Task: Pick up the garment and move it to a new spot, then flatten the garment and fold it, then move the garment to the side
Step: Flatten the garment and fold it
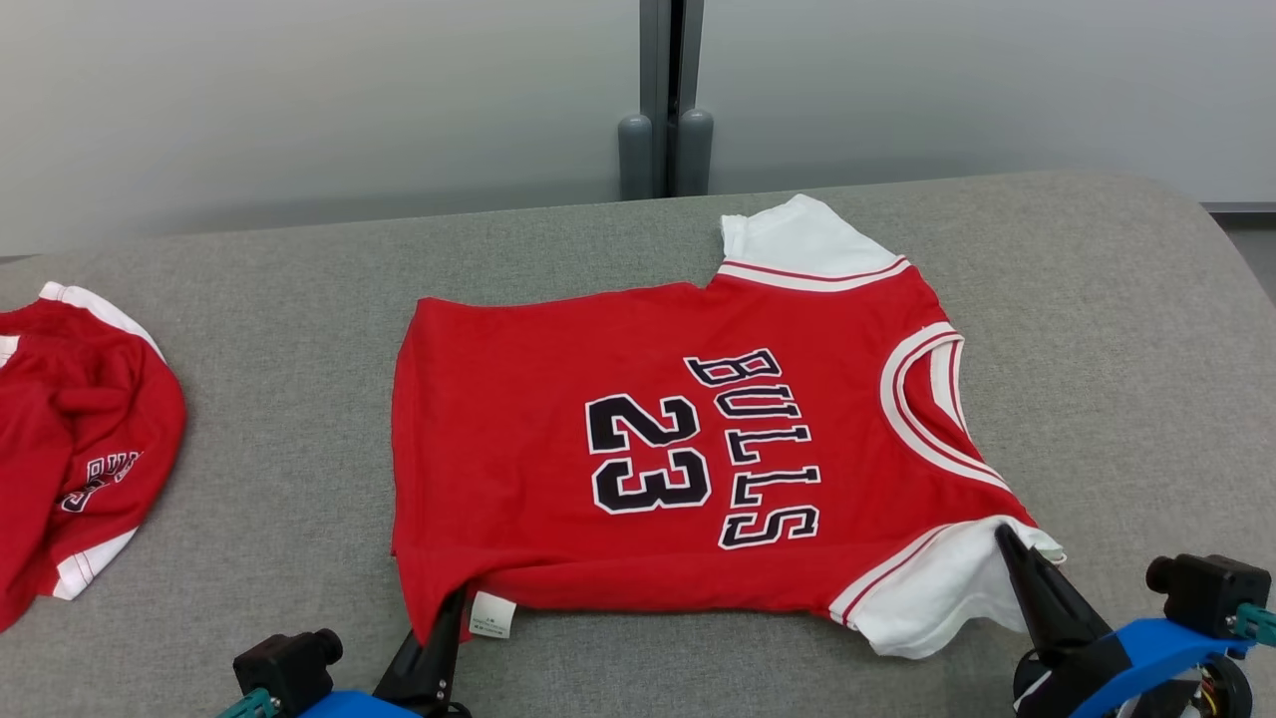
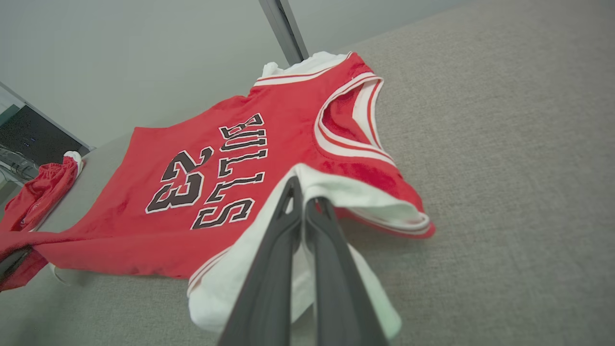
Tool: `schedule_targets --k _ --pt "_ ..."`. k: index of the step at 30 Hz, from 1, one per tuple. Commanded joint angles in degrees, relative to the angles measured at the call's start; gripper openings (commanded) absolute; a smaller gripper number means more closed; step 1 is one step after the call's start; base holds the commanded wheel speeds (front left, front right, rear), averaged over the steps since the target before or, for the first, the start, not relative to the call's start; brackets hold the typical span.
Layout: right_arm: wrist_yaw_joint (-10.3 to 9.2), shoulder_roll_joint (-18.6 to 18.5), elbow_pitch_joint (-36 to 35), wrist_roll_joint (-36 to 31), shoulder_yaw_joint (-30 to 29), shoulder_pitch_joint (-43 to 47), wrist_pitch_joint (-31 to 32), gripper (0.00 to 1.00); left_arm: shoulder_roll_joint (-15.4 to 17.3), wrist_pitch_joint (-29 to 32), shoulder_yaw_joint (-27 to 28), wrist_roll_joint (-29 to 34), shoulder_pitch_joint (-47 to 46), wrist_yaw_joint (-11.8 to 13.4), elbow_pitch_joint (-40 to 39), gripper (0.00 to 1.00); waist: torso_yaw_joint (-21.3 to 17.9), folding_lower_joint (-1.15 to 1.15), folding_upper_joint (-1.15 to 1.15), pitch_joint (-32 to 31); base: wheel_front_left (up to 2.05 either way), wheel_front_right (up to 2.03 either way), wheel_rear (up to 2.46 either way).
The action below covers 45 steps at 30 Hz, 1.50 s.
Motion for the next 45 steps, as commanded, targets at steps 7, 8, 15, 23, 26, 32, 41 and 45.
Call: schedule_targets --k 7,8,15,23,26,32,41,45 --pt "0.03 -2.1 5.3 0.8 1.9 -7.2 0.4 0.00 0.7 0.6 -1.2 -0.5 -2.3 -0.5 0.4 0.00 0.4 -0.01 0.00 0.5 0.00 0.00 0.00" --pt "0.03 -2.6 6.0 1.2 2.3 -8.6 -0.1 0.00 1.0 0.5 -1.1 -0.5 -2.7 -0.6 0.2 0.00 0.8 -0.01 0.00 0.5 0.00 0.00 0.00" --pt "0.03 -3.0 7.9 3.9 2.9 -9.9 -2.3 0.00 0.3 0.3 -0.9 -1.6 -4.4 -0.5 -0.6 0.00 1.4 -0.01 0.00 -0.6 0.00 0.00 0.00" --pt "0.03 -3.4 8.1 4.8 5.4 -19.7 -5.1 0.00 0.7 2.6 -0.8 -6.6 -12.9 -0.6 -1.5 0.00 -0.5 -0.01 0.00 0.2 0.00 0.00 0.00" --pt "0.03 -3.8 10.8 4.5 6.9 -27.5 -5.4 0.00 1.9 4.7 0.2 -8.3 -19.7 -0.6 -0.1 0.00 -1.1 -0.01 0.00 1.8 0.00 0.00 0.00" --pt "0.03 -2.9 22.1 5.8 8.4 -47.9 -5.1 0.00 2.5 10.2 2.4 -12.2 -38.0 -0.6 6.4 0.00 -1.7 -0.01 0.00 7.6 0.00 0.00 0.00" --pt "0.03 -2.3 41.9 2.6 6.8 -83.7 -6.1 0.00 1.5 15.3 3.9 -10.4 -71.9 -0.4 22.7 0.00 -2.4 -0.01 0.00 20.7 0.00 0.00 0.00" --pt "0.03 -2.2 47.7 -0.6 6.4 -97.0 -9.4 0.00 0.0 14.1 2.4 -7.4 -85.1 -0.5 27.0 0.00 -2.9 -0.01 0.00 24.8 0.00 0.00 0.00"
